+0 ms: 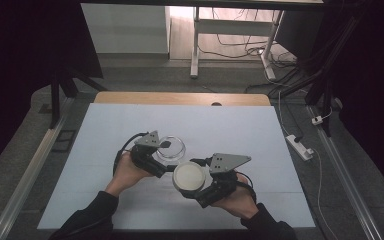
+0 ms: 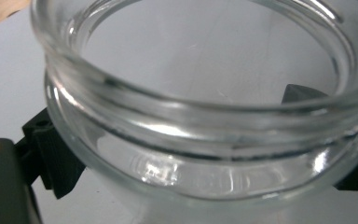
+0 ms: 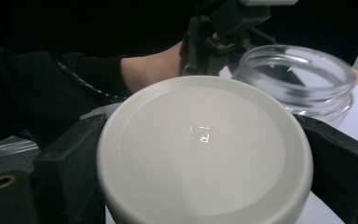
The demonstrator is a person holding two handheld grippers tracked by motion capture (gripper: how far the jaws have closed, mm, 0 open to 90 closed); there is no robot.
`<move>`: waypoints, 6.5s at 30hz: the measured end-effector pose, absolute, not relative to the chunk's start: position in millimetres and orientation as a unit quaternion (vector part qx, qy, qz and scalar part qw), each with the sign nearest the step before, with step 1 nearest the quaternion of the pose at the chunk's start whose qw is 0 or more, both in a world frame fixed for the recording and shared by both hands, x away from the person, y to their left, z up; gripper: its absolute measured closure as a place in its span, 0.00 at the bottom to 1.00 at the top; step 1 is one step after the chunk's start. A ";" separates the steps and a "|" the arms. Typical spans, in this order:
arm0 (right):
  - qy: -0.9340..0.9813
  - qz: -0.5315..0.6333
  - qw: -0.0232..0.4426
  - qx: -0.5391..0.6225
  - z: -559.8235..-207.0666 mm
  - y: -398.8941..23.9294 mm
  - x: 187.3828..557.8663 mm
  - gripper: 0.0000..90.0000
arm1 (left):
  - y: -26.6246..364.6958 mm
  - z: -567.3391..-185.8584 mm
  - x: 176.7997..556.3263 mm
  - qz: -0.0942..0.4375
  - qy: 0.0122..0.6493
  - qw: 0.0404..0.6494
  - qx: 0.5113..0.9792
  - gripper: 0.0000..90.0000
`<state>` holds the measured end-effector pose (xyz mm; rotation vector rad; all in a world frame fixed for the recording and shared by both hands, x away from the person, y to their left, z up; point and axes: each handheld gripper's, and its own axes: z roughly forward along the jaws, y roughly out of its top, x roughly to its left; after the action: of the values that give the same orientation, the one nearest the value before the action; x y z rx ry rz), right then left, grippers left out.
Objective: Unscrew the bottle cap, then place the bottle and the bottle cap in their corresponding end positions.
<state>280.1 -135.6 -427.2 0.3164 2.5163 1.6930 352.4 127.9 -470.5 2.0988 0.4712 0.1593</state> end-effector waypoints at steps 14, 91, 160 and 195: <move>0.832 0.542 0.047 0.106 -440.9 -133.7 276.2 0.08 | 125.3 -467.6 366.4 0.082 0.205 0.476 0.851 0.08; 0.894 0.418 0.054 0.155 -537.3 -104.1 311.2 0.08 | 87.0 -521.2 403.1 0.100 0.228 0.454 0.856 0.08; 0.865 0.463 0.053 0.184 -513.4 -120.3 308.6 0.00 | 144.4 -494.0 361.7 0.084 0.254 0.475 0.838 0.00; 0.853 0.475 0.076 0.203 -489.3 -146.4 292.6 0.00 | 178.7 -478.4 291.8 0.065 0.270 0.511 0.813 0.00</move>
<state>292.6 -146.4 -489.3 0.6076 2.5572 1.4247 291.8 178.7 -478.4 1.9579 0.6500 0.1565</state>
